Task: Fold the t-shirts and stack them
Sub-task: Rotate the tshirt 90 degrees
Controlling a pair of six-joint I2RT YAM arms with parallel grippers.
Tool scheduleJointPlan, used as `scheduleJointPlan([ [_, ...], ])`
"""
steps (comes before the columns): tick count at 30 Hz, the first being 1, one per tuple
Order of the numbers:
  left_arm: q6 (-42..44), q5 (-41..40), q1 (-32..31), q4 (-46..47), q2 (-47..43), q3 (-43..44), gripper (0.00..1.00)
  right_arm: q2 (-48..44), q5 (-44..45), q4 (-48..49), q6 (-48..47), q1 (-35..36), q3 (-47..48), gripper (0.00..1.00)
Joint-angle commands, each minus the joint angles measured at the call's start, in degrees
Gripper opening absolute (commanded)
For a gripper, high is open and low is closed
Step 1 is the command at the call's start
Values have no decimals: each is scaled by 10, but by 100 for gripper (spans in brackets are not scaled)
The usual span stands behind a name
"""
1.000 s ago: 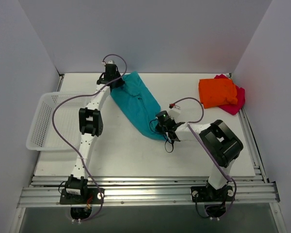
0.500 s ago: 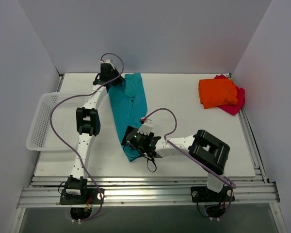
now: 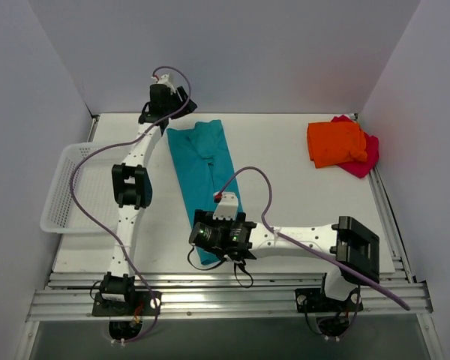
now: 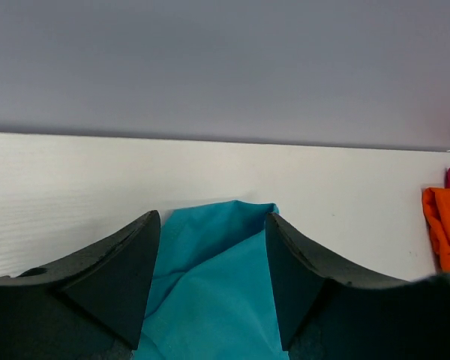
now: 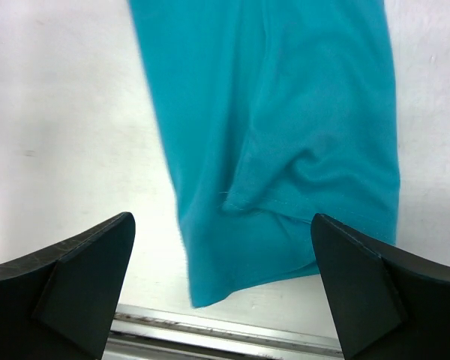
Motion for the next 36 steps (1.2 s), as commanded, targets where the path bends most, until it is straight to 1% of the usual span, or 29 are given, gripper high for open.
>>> scheduleJointPlan([
  [1,27,7,6,8,-108,-22,66,-45,93,-99,13,18,36,100],
  [2,27,4,5,8,-145,-65,66,-52,101,-103,9,17,41,100],
  [4,15,-6,4,5,-187,-119,65,-56,134,-107,-8,11,48,100],
  [5,9,-7,2,4,-233,-183,64,-60,145,-107,-24,-5,49,100],
  [6,3,-7,0,2,-256,-222,64,-61,158,-104,-34,-16,46,100],
  [7,-8,-7,-1,4,-281,-264,63,-63,154,-80,-51,-33,33,100],
  [8,-10,-11,-11,10,-335,-360,61,-71,146,-60,-94,-69,21,100],
  [9,-10,-20,-18,32,-364,-414,60,-78,125,-38,-117,-85,7,100],
  [10,-11,-33,-28,46,-395,-470,60,-96,112,14,-137,-101,-28,100],
  [11,-9,-64,-51,59,-455,-526,60,-105,101,40,-157,-114,-45,100],
  [12,-13,-82,-65,76,-481,-627,60,-117,92,60,-188,-134,-61,100],
  [13,-25,-96,-79,83,-508,-675,60,-127,74,98,-202,-142,-77,100],
  [14,-34,-110,-95,91,-554,-722,60,-147,63,117,-217,-150,-103,100],
  [15,-44,-138,-130,115,-574,-768,59,-155,56,128,-236,-163,-114,100],
  [16,-74,-162,-148,128,-594,-851,58,-169,50,139,-242,-167,-121,100],
  [17,-87,-177,-167,142,-623,-887,58,-174,49,140,-246,-173,-128,100],
  [18,-100,-198,-202,152,-631,-915,58,-177,49,136,-250,-182,-129,100],
  [19,-125,-206,-219,154,-639,-959,58,-183,49,127,-254,-185,-129,100],
  [20,-132,-209,-233,174,-647,-977,57,-185,50,119,-257,-188,-126,100],
  [21,-149,-223,-257,175,-650,-991,57,-186,50,109,-258,-193,-126,100],
  [22,-160,-227,-265,174,-651,-1016,56,-192,51,105,-263,-197,-126,100],
  [24,-170,-226,-275,191,-650,-1039,56,-200,50,104,-265,-202,-133,100],
  [27,-185,-259,-271,196,-640,-1068,55,-217,41,121,-271,-210,-146,100],
  [28,-179,-274,-260,194,-638,-1068,54,-221,39,126,-272,-214,-148,100],
  [31,-160,-281,-234,194,-643,-1054,53,-211,28,137,-281,-221,-148,100],
  [33,-138,-295,-215,196,-645,-1031,54,-204,24,139,-289,-225,-147,100],
  [34,-130,-294,-208,195,-634,-1020,54,-198,22,139,-293,-228,-143,100],
  [35,-124,-274,-190,190,-620,-1005,54,-197,22,138,-297,-231,-142,100],
  [36,-113,-260,-181,187,-604,-971,54,-196,21,138,-299,-235,-140,100],
])
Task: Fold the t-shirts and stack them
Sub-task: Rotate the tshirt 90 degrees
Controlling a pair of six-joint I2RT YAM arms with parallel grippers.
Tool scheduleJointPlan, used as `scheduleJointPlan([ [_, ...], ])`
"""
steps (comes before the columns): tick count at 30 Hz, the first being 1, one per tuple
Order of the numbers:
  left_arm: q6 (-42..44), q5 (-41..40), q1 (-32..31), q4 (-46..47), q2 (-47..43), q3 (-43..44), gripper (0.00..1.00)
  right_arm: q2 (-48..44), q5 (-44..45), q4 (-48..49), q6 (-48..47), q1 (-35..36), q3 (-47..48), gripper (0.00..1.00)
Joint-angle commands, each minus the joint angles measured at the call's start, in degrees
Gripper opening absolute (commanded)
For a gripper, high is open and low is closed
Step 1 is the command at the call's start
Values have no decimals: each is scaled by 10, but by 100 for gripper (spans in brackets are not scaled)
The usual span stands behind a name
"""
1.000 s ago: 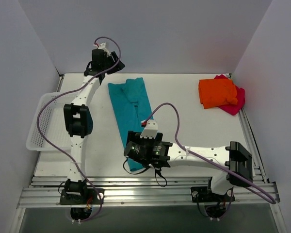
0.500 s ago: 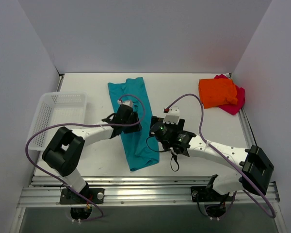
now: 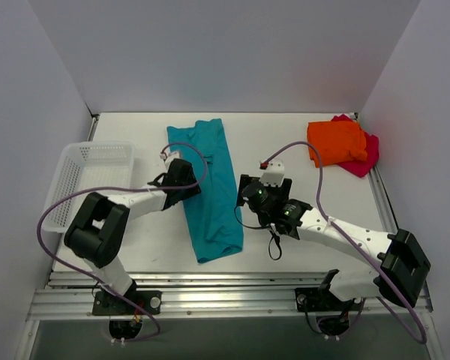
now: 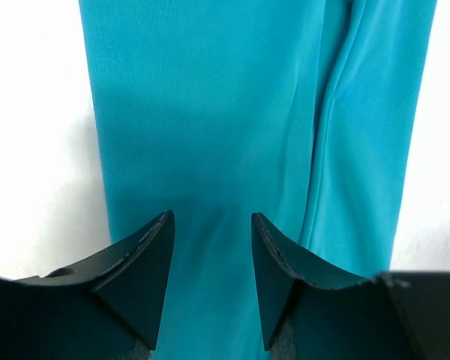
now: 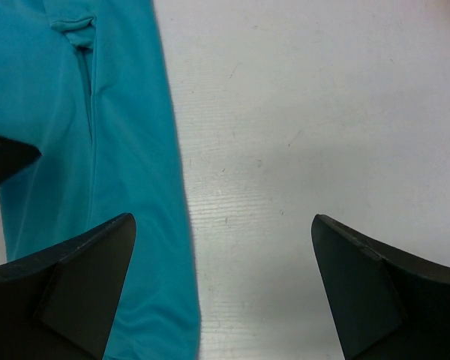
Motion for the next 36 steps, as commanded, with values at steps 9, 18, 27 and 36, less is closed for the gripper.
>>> scheduleJointPlan([
  [9,42,54,48,12,202,186,50,8,-36,29,-39,-56,-5,100],
  [18,63,45,83,-70,294,305,49,25,-90,61,-52,-114,-20,100],
  [27,128,102,106,-17,246,309,48,33,-110,76,-51,-133,-32,99],
  [36,151,130,99,17,45,259,51,-17,-100,59,-44,-124,-43,99],
])
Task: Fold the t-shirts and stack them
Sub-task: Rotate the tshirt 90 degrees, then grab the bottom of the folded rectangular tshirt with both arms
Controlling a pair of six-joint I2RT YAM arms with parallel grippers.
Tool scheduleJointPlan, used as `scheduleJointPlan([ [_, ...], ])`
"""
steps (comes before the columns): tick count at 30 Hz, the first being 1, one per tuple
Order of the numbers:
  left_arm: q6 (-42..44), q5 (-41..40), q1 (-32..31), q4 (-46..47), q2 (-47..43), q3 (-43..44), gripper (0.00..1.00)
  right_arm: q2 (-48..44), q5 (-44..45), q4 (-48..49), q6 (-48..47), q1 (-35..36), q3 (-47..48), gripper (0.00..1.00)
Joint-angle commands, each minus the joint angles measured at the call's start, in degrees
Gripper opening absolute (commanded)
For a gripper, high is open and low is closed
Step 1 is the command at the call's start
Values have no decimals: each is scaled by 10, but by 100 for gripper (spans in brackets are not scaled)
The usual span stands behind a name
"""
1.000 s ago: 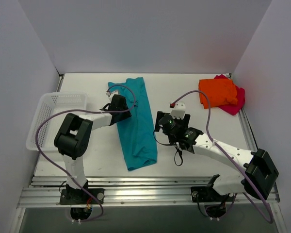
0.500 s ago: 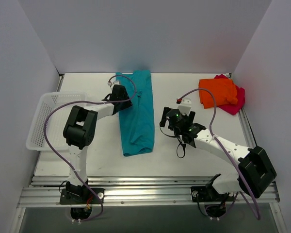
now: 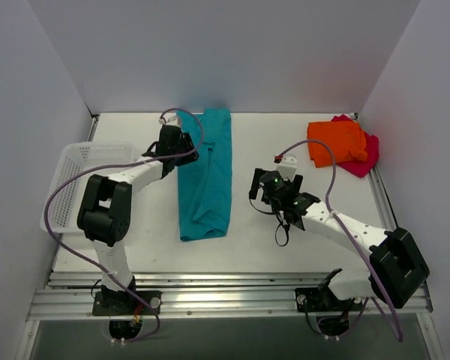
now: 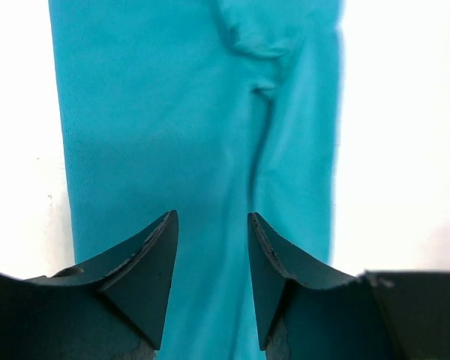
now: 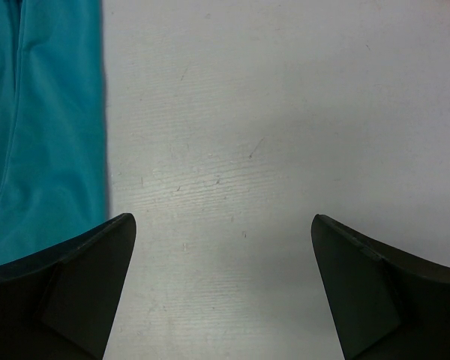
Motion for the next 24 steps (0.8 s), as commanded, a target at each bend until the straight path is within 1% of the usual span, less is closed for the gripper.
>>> scheduleJointPlan([
  [1,32,17,-5,6,-136,-7,51,-44,14,-10,3,10,-3,99],
  [2,34,10,-6,-21,-161,-15,52,-55,15,-19,6,13,-4,99],
  [3,31,-8,-8,-34,-210,-25,53,-61,13,-22,7,24,-7,99],
  [4,25,-33,-12,-59,-233,-38,54,-68,12,-23,12,29,-9,99],
  [5,8,-48,-15,-69,-257,-74,54,-79,-1,-19,15,36,-17,99],
  [6,-5,-66,-23,-80,-302,-97,55,-83,-12,-15,17,43,-22,99],
  [7,-21,-104,-43,-88,-321,-124,56,-87,-24,-2,24,56,-28,99],
  [8,-52,-124,-59,-88,-340,-182,56,-90,-41,7,27,61,-35,99],
  [9,-68,-143,-76,-88,-370,-210,56,-91,-79,15,30,65,-49,99],
  [10,-86,-163,-103,-102,-380,-232,56,-93,-98,26,36,72,-58,99],
  [11,-127,-191,-117,-108,-388,-252,56,-99,-116,54,45,85,-69,99],
  [12,-141,-197,-129,-111,-400,-291,55,-104,-150,73,51,93,-83,99],
  [13,-158,-207,-139,-112,-406,-308,55,-106,-159,90,58,101,-107,99],
  [14,-189,-227,-159,-112,-416,-327,54,-108,-163,114,73,121,-116,99],
  [18,-248,-250,-184,-133,-449,-401,53,-97,-177,166,114,148,-156,99],
  [19,-258,-254,-193,-133,-458,-414,52,-95,-180,200,124,152,-176,98],
  [20,-270,-261,-204,-134,-468,-426,52,-87,-184,217,133,155,-187,98],
  [21,-277,-281,-229,-147,-488,-438,52,-79,-187,236,152,159,-195,98],
  [22,-286,-291,-241,-155,-497,-455,52,-70,-192,271,160,160,-202,98],
  [23,-295,-300,-263,-164,-520,-462,52,-46,-199,283,166,162,-211,97],
  [24,-301,-318,-272,-188,-533,-469,51,-33,-200,306,175,166,-212,97],
])
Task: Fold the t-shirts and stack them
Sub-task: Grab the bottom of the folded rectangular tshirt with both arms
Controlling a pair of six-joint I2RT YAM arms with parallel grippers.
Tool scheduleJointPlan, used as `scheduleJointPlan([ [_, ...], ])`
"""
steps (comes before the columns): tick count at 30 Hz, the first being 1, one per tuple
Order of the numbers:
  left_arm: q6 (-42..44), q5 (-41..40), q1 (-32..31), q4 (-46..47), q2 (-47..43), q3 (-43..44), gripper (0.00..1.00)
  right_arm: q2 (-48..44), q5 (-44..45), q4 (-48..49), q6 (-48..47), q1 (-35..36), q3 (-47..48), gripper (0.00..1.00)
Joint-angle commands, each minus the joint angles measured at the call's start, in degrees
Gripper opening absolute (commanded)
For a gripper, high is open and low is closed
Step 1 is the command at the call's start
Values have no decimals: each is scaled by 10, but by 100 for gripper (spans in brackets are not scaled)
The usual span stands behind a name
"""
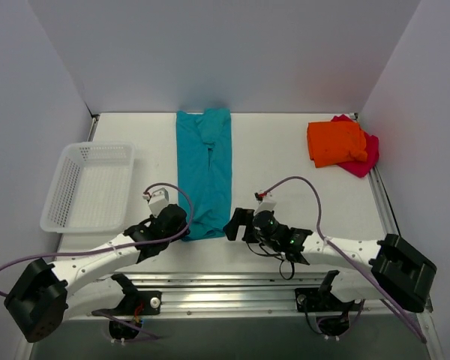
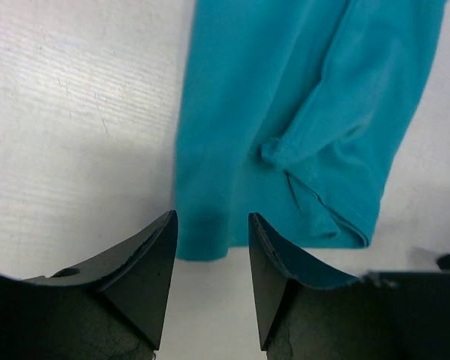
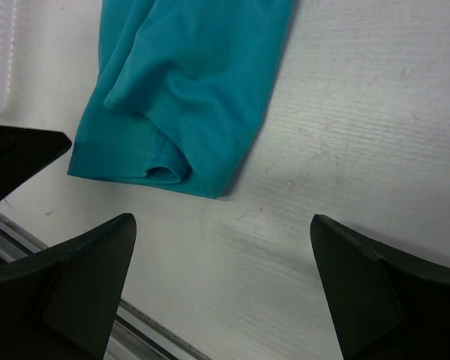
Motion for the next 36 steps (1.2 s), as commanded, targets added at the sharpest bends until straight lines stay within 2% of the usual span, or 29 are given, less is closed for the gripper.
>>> scheduleJointPlan([
  [1,-62,-74,-40,-39,-65,-24,51,49,-19,111,50,12,-12,97],
  [8,-95,-68,-52,-90,-199,-87,51,184,-15,159,59,29,25,95],
  [11,-95,-78,-53,-110,-226,-95,52,225,-15,174,61,30,36,94],
  [16,-90,-74,-55,-106,-220,-94,52,256,-19,173,61,30,59,91],
  [19,-89,-55,-55,-64,-198,-107,52,254,-7,161,61,30,62,86],
  [22,-97,-43,-55,-4,-158,-126,52,252,7,148,61,29,64,74],
  [23,-98,-43,-55,16,-151,-128,52,251,9,142,61,29,65,63],
  [25,-100,-48,-55,28,-132,-129,52,250,13,137,61,29,67,47],
  [26,-98,-50,-55,41,-129,-129,52,248,14,135,61,29,67,32],
  [28,-93,-56,-55,54,-115,-128,52,247,21,126,60,29,67,21],
  [29,-90,-59,-55,63,-110,-127,52,245,24,123,60,29,69,7],
  [30,-88,-61,-55,67,-107,-125,52,245,26,116,61,29,68,0],
  [36,-99,-82,-56,64,-91,-113,52,245,34,111,61,29,68,0],
])
